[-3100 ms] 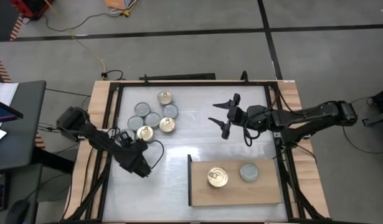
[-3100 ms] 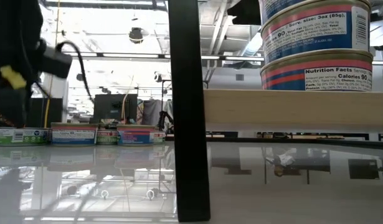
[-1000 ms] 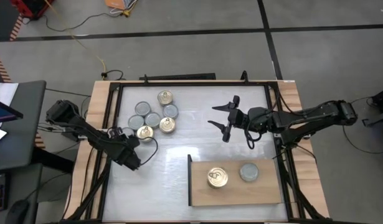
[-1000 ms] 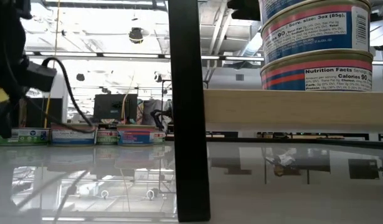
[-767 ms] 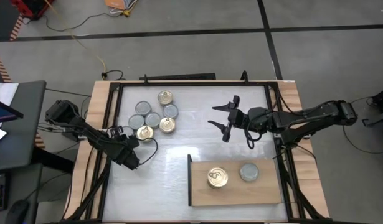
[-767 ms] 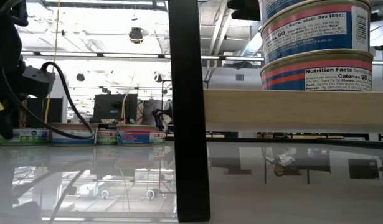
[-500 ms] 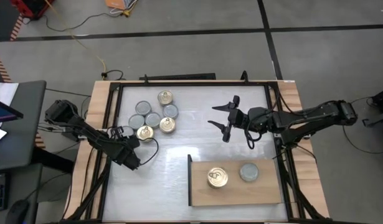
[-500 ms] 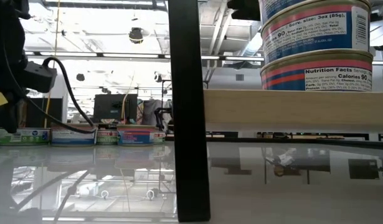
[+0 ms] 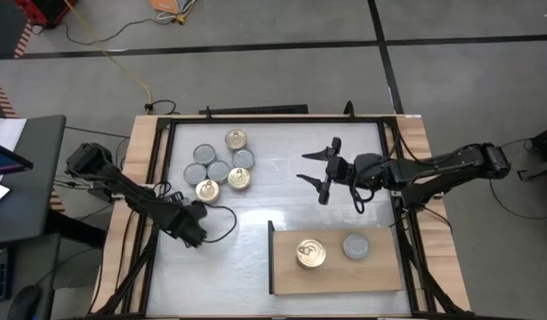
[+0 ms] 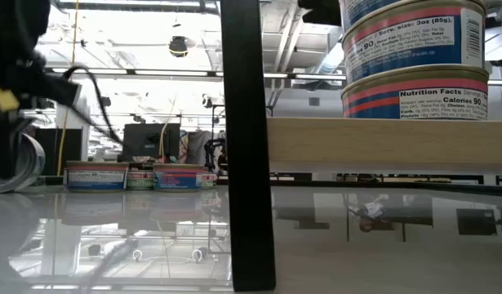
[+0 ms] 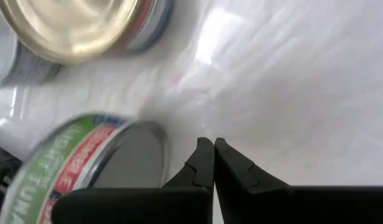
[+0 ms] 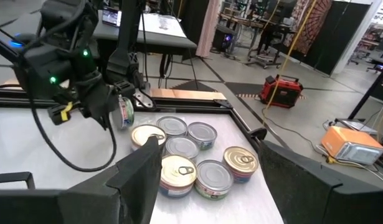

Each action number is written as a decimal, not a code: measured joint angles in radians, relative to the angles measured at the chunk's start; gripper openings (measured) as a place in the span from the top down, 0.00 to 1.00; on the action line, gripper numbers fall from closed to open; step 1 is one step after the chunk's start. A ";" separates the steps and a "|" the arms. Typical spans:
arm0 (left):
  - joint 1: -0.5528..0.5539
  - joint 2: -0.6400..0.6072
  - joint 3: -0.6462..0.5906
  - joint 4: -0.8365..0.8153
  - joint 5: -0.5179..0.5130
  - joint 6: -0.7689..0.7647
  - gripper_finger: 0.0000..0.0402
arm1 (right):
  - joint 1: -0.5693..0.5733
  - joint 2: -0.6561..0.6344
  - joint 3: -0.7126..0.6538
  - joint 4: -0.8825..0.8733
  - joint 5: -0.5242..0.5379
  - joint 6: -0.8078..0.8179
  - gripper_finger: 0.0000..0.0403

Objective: Stack canned seafood by type on shelf
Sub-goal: Stack the green tuna can on top of the green tuna can on the shelf

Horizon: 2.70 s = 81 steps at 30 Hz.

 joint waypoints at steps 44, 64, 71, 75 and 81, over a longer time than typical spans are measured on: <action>0.487 -0.106 0.017 -0.201 0.236 0.499 0.62 | -0.006 0.000 0.000 -0.046 -0.001 0.007 0.27; 0.431 -0.223 0.127 0.470 0.114 0.604 0.70 | 0.000 -0.047 0.000 -0.178 -0.055 0.017 0.27; 0.456 -0.199 0.127 0.778 0.061 0.807 0.70 | -0.001 -0.055 0.041 -0.384 -0.130 0.166 0.27; 0.496 -0.166 0.127 0.971 0.041 0.905 0.69 | 0.001 -0.053 0.105 -0.543 -0.131 0.254 0.27; 0.559 -0.054 0.127 1.284 0.206 0.922 0.68 | 0.008 -0.052 0.142 -0.569 -0.227 0.298 0.27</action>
